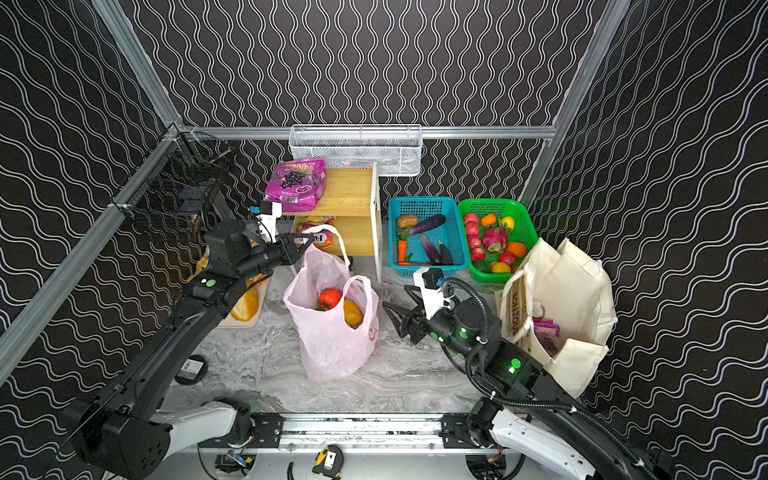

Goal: Place the mixed food into the grocery bags and tie them
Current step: 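Grasp the second pink bag handle with the right gripper, then lift both pink bag handles upward, left and right grippers moving toward each other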

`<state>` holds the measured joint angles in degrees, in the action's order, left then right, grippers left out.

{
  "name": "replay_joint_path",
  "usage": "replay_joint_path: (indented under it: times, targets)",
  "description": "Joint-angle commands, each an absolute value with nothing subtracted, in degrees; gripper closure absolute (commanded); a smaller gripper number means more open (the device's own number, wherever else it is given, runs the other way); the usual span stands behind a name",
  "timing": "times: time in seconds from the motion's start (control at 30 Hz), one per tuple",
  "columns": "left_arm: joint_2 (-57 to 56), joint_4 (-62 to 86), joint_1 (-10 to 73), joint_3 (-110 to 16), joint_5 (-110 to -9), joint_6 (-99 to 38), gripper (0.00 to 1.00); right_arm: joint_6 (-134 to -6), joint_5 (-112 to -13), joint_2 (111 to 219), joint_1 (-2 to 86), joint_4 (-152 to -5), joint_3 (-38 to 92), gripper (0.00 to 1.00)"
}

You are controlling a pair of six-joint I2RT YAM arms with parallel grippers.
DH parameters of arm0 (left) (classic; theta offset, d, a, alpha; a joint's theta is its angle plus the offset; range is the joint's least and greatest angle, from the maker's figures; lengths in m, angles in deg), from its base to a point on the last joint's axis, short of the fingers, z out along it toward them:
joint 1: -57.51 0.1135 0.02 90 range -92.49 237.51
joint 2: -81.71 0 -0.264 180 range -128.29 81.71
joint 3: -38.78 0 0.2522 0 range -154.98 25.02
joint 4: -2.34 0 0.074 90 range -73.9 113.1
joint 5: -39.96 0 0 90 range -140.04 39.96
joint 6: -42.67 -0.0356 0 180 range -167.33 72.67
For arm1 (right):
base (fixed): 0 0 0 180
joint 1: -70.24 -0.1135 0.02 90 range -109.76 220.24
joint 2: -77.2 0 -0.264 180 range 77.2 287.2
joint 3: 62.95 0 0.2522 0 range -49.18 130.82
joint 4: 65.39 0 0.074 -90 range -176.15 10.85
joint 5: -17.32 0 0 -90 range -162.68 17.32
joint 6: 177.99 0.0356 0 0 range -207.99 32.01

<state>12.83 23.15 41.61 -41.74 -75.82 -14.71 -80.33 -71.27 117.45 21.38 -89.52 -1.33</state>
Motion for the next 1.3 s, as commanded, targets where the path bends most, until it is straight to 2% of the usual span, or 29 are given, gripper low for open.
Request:
replay_joint_path:
  times: [0.0, 0.2, 0.23, 0.3, 0.37, 0.4, 0.47, 0.73, 0.93, 1.2, 1.27]
  targets:
    - [13.11, 21.70, 41.72, -41.86, -76.93, -14.24, 1.00, -83.87, -65.00, 118.14, 21.34, -89.81, 0.24, 0.28]
    - [13.44, 20.57, 41.77, -41.43, -77.73, -12.82, 1.00, -83.03, -64.41, 128.87, 21.28, -90.33, 3.87, 0.30]
    - [13.48, 20.79, 41.73, -41.45, -77.73, -12.74, 1.00, -82.63, -65.06, 130.66, 21.29, -89.79, 4.57, 0.31]
    - [13.86, 21.11, 41.75, -41.23, -77.64, -12.42, 1.00, -79.95, -67.68, 133.48, 21.20, -88.92, 6.02, 0.41]
    - [14.60, 21.03, 41.76, -40.88, -77.75, -11.42, 1.00, -79.17, -69.52, 135.57, 21.12, -89.53, 9.44, 0.70]
    - [15.10, 21.32, 41.77, -40.81, -77.61, -11.15, 1.00, -78.02, -70.87, 135.85, 21.11, -89.50, 10.28, 0.76]
    - [16.16, 22.86, 41.75, -41.41, -77.16, -11.10, 1.00, -78.23, -73.48, 135.24, 21.07, -86.67, 9.87, 0.99]
    - [23.11, 27.78, 41.66, -41.95, -75.39, -7.09, 1.00, -82.63, -75.32, 135.63, 21.11, -88.52, 13.79, 1.00]
    - [29.15, 33.58, 41.29, -42.91, -74.18, -3.76, 1.00, -85.25, -79.36, 132.45, 21.34, -83.62, 12.95, 1.00]
    - [34.82, 45.89, 40.71, -46.34, -76.42, 0.22, 1.00, -84.01, -77.19, 134.95, 23.66, -81.55, 16.45, 1.00]
    - [36.65, 48.56, 40.66, -46.26, -75.54, -0.18, 0.93, -83.16, -74.95, 135.65, 24.85, -79.32, 15.41, 1.00]
